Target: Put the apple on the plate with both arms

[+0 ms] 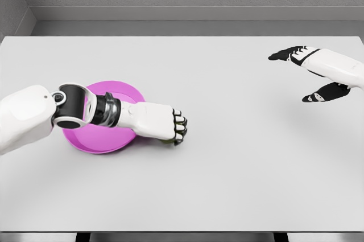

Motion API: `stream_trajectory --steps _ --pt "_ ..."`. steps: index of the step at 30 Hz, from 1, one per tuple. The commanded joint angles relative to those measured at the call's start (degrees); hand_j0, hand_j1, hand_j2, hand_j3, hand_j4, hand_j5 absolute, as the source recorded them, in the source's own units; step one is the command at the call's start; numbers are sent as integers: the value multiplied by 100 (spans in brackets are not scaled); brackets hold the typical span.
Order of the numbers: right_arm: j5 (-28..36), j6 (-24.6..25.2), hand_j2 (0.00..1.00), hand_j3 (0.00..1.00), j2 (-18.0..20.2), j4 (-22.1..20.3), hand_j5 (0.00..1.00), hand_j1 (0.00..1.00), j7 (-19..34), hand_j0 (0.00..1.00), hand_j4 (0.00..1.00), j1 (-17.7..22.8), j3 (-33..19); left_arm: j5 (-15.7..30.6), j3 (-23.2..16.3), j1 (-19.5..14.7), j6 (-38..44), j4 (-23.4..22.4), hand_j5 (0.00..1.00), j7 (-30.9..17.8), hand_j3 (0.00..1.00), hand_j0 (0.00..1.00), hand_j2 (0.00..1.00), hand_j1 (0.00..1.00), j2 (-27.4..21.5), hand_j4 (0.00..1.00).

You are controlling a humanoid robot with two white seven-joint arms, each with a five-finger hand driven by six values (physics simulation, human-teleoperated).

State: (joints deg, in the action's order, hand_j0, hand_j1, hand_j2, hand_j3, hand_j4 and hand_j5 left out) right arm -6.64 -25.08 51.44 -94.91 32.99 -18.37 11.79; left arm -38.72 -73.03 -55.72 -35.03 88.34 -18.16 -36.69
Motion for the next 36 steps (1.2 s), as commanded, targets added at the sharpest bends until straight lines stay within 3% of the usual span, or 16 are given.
stream_trajectory --steps 1,4,7,9,12,15,19,26,29,30,32,36 --pt "31 12 100 100 6 -1 100 100 -3 100 100 0 -1 190 43 9 3 -159 13 14 13 13 13 13 197 13" --pt "31 12 100 100 6 -1 100 100 -3 100 100 0 -1 550 87 9 3 -168 0 32 0 0 0 0 250 0" --pt "31 12 100 100 6 -1 100 100 -3 100 100 0 -1 1086 315 9 3 -159 0 32 0 0 0 0 250 0" --pt "31 12 100 100 6 -1 100 100 -3 100 100 0 -1 1280 746 9 3 -150 0 14 0 0 0 0 197 0" --pt "31 12 100 100 6 -1 100 100 -3 100 100 0 -1 1227 1221 0 3 -159 0 -12 0 0 0 0 13 0" --pt "31 12 100 100 -3 -1 100 100 -3 100 100 0 -1 1174 1590 44 3 -150 0 -197 0 0 0 0 -479 0" --pt "31 12 100 100 -2 -1 100 100 -3 100 100 0 -1 1157 1625 167 3 -168 0 -223 0 0 0 0 -1139 0" --pt "31 12 100 100 6 -1 100 100 -3 100 100 0 -1 814 1599 685 3 -177 0 -223 0 0 0 0 -1227 0" --pt "31 12 100 100 6 -1 100 100 -3 100 100 0 -1 814 1599 712 3 -246 2 -223 2 2 2 2 -1218 2" --pt "31 12 100 100 6 -1 100 100 -3 100 100 0 8 831 1599 703 3 -361 15 -223 15 15 15 15 -1218 15" --pt "31 12 100 100 6 -1 100 100 -3 100 100 0 7 832 1608 694 3 -405 98 -223 98 98 98 98 -1209 98" --pt "31 12 100 100 6 -10 100 100 -3 100 100 9 8 831 1616 703 3 -388 100 -223 100 100 100 100 -1218 100"
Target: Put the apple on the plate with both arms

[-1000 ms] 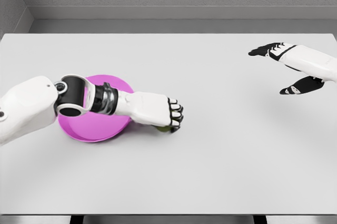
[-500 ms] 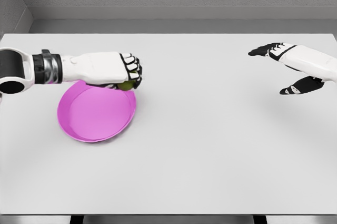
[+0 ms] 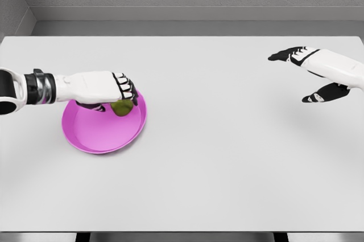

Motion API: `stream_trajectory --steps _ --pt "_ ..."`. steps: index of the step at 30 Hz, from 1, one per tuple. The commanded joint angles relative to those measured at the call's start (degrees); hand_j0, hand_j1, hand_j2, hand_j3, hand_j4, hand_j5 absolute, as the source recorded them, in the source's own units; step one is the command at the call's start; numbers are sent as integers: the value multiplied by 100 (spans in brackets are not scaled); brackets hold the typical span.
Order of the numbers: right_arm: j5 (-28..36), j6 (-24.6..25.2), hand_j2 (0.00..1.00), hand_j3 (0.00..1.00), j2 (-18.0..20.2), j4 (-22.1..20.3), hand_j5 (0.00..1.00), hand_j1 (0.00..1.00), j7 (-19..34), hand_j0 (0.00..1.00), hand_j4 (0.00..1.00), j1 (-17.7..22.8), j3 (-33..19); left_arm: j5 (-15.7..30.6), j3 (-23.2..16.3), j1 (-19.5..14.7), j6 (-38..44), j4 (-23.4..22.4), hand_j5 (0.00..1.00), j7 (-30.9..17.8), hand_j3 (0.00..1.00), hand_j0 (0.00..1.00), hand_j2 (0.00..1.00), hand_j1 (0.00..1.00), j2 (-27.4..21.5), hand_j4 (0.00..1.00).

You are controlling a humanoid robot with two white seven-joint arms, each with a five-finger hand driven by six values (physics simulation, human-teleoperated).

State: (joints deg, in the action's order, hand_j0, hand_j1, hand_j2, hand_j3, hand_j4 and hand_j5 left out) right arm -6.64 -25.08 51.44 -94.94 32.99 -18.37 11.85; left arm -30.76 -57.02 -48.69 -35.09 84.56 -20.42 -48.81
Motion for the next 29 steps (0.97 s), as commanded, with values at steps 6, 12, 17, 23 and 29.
stream_trajectory --steps 6,12,17,23,29 --pt "32 12 100 100 7 -7 100 100 -3 100 100 9 1 693 173 26 9 87 100 21 100 100 100 100 -234 100" --pt "32 12 100 100 7 -7 100 100 -3 100 100 9 -7 1960 560 334 9 -45 100 21 100 100 100 100 -542 100" --pt "32 12 100 100 7 2 100 100 -3 100 100 9 2 2153 938 668 9 -238 100 47 100 100 100 100 -639 100" --pt "32 12 100 100 6 2 100 100 -3 100 100 0 -7 2399 1070 677 9 -765 100 12 100 100 100 100 -639 100" --pt "32 12 100 100 6 2 100 100 -3 100 100 0 2 2408 1087 703 9 -765 100 12 100 100 100 100 -657 100"
